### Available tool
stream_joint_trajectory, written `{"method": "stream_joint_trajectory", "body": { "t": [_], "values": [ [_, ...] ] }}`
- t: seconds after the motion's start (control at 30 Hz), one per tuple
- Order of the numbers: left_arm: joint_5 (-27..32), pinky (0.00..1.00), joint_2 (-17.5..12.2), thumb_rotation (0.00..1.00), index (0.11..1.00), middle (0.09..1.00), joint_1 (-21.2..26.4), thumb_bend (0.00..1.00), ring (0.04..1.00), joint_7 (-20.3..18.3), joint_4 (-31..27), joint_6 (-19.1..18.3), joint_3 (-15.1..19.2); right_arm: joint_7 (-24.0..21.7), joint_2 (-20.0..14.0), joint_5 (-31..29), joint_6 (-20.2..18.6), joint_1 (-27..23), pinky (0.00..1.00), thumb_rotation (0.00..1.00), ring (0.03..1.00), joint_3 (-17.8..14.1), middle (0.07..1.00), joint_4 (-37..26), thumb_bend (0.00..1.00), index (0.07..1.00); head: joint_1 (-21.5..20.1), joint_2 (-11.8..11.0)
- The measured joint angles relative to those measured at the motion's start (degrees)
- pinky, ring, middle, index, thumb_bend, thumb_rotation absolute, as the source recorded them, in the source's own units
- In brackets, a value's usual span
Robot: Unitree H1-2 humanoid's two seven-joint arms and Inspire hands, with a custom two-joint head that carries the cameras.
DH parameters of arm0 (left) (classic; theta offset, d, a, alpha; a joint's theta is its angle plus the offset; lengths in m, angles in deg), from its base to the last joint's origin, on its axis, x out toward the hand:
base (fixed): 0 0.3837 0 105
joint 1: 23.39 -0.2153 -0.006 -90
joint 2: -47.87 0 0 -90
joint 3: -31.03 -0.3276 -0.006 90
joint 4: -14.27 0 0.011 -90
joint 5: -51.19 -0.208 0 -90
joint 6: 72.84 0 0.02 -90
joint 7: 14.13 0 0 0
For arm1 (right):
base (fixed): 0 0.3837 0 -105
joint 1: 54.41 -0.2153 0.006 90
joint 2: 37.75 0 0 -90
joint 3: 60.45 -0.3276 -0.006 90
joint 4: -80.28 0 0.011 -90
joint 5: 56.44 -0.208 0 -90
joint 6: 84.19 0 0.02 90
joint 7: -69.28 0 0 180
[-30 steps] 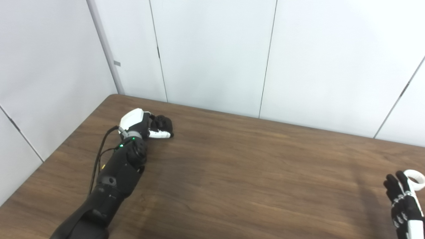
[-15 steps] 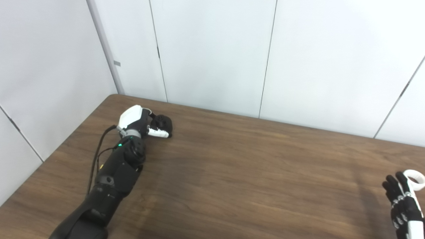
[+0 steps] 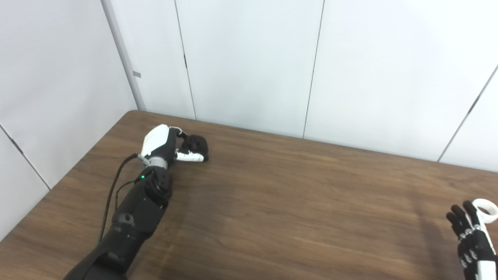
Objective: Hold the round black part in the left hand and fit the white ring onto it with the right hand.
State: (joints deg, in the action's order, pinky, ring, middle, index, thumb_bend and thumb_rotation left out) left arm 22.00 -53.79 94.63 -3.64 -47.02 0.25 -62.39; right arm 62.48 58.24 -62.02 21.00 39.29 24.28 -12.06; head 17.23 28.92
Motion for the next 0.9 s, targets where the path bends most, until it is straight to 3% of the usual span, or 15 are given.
{"method": "stream_joint_trajectory", "body": {
  "t": [0.23, 0.4, 0.6, 0.73, 0.9],
  "values": [
    [-3.13, 1.00, -0.93, 0.04, 0.485, 0.805, -1.46, 0.52, 0.910, -1.15, -5.85, -1.11, -2.64, 0.01, 0.01, -0.01, -0.34, -0.04, 0.99, 1.00, 0.927, 0.01, 0.936, 0.02, 0.58, 0.953, -0.70, 0.26],
    [-4.68, 1.00, -1.86, 0.05, 0.482, 0.785, -3.66, 0.52, 0.901, -6.12, -14.28, -4.04, -3.95, 0.08, 0.04, 0.56, 0.00, -0.09, 0.99, 1.00, 0.927, 0.10, 0.930, 0.08, 0.67, 0.946, -1.67, 0.44],
    [-6.67, 1.00, -1.87, 0.05, 0.482, 0.779, -7.00, 0.52, 0.895, -11.32, -22.95, -7.35, -5.36, 0.07, 0.04, 0.64, 0.07, -0.13, 0.95, 0.98, 0.912, 0.16, 0.924, 0.15, 0.58, 0.946, -2.46, 0.79],
    [-7.02, 0.99, -1.64, 0.05, 0.482, 0.782, -8.54, 0.52, 0.896, -16.23, -29.03, -9.57, -5.52, 0.08, 0.04, 1.10, 0.02, -0.13, 0.94, 0.97, 0.908, 0.20, 0.918, 0.14, 0.60, 0.939, -3.34, 1.23],
    [-9.41, 0.89, 1.16, 0.05, 0.483, 0.776, -10.06, 0.52, 0.889, -23.13, -35.93, -10.04, -4.49, 0.09, 0.08, 1.58, 0.01, -0.13, 0.94, 0.97, 0.905, 0.32, 0.920, 0.10, 0.59, 0.940, -4.39, 1.76]
  ]
}}
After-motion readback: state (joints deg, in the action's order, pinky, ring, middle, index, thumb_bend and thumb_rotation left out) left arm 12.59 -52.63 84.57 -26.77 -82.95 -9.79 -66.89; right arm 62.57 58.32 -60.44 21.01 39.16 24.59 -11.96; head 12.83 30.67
